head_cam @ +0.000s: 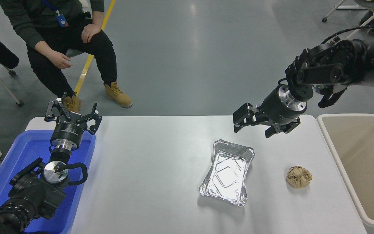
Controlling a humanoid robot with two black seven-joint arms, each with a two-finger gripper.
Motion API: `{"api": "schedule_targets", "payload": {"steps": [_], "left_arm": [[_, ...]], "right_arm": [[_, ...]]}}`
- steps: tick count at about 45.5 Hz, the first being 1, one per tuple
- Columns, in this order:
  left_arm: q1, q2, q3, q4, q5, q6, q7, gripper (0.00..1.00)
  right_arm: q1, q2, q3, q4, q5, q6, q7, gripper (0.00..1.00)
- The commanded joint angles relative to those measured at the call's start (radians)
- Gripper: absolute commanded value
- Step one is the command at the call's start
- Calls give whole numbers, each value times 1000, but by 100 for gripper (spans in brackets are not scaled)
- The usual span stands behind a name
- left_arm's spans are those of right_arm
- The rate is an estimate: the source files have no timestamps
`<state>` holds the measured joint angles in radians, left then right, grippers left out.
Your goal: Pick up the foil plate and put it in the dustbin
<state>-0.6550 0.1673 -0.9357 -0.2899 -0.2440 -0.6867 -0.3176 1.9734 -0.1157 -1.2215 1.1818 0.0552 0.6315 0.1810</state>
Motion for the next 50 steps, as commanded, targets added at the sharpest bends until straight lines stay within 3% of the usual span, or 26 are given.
{"api": "schedule_targets", "payload": {"steps": [1, 50], "left_arm": [[0, 0, 0, 0, 0, -1, 0, 99], [0, 0, 0, 0, 0, -1, 0, 99]], "right_arm": [[-28, 1, 2, -45, 0, 2, 0, 100], [-100, -105, 56, -54, -20, -39, 2, 100]]}}
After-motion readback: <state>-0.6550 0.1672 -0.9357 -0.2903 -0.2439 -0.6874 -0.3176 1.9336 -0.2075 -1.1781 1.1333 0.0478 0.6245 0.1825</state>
